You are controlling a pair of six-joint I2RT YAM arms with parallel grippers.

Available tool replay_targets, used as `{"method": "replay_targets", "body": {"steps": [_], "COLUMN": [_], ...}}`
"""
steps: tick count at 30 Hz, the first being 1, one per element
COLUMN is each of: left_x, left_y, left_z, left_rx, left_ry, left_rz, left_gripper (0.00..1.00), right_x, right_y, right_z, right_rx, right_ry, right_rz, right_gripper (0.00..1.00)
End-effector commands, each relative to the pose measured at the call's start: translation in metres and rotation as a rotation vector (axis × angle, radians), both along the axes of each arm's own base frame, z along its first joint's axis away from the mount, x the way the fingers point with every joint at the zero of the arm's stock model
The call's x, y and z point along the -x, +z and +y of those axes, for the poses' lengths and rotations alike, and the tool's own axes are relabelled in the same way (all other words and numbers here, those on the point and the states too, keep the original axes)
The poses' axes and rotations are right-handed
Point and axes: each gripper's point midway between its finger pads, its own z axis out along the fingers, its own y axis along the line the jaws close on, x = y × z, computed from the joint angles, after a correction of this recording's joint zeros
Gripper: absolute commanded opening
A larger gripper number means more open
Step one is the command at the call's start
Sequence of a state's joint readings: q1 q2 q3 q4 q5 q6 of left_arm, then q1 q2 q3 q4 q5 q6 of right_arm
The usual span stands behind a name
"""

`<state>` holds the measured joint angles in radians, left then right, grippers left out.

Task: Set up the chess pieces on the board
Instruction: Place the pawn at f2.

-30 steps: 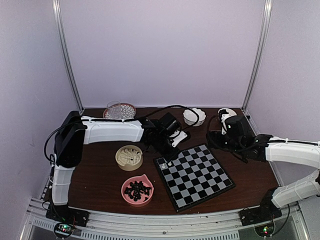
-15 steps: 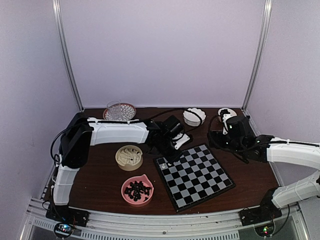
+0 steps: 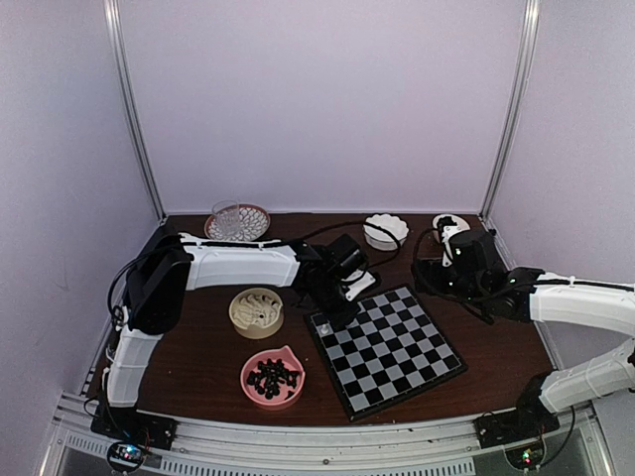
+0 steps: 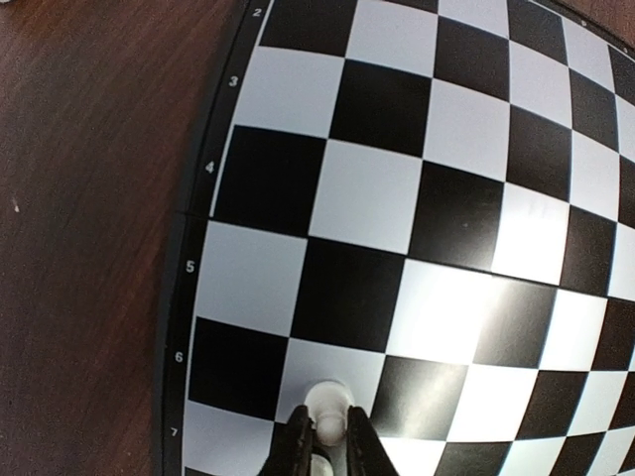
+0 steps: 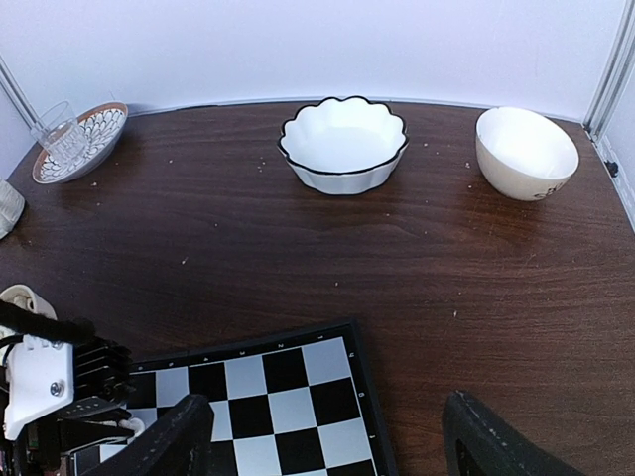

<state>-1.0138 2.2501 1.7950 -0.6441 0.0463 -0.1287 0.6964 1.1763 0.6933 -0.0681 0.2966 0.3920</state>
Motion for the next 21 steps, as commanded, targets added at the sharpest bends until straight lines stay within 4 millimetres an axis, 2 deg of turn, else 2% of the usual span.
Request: {"method": "replay_targets", "body": {"steps": [1,9,13,17,21], "left_x": [-0.002,0.002,0.000,-0.006,-0.013], "left_y": [0.000,0.004,0.013,0.034,0.070], "left_z": [-0.005,-0.011,-0.013,-0.014,-0.009], "left_rx": [-0.002,0.026,0.043,0.061,0.086], "left_ry": [-0.010,-0.018,-0.014,0.005,0.032], "left_rz": [-0.011,0.012,0.005,-0.031,-0.092], "left_gripper": [0.17,0.20,0.20,0.23,0.26], "right_x": [0.001,0.001,0.001,0.002,0.004], "right_y": [0.004,0.004,0.004,0.006,0.009], "right_z": [-0.001,-0.001,-0.001,-0.002,-0.004], "right_rx": [-0.010,-0.011,-0.011,-0.018,-0.025], "right_ry": [-0.010,-0.008,-0.008,-0.008,-0.009], "right_rz": [-0.022,-0.021,-0.021,-0.029,-0.043], "right_gripper": [0.83,0.83,0.83,0.83,0.83]}}
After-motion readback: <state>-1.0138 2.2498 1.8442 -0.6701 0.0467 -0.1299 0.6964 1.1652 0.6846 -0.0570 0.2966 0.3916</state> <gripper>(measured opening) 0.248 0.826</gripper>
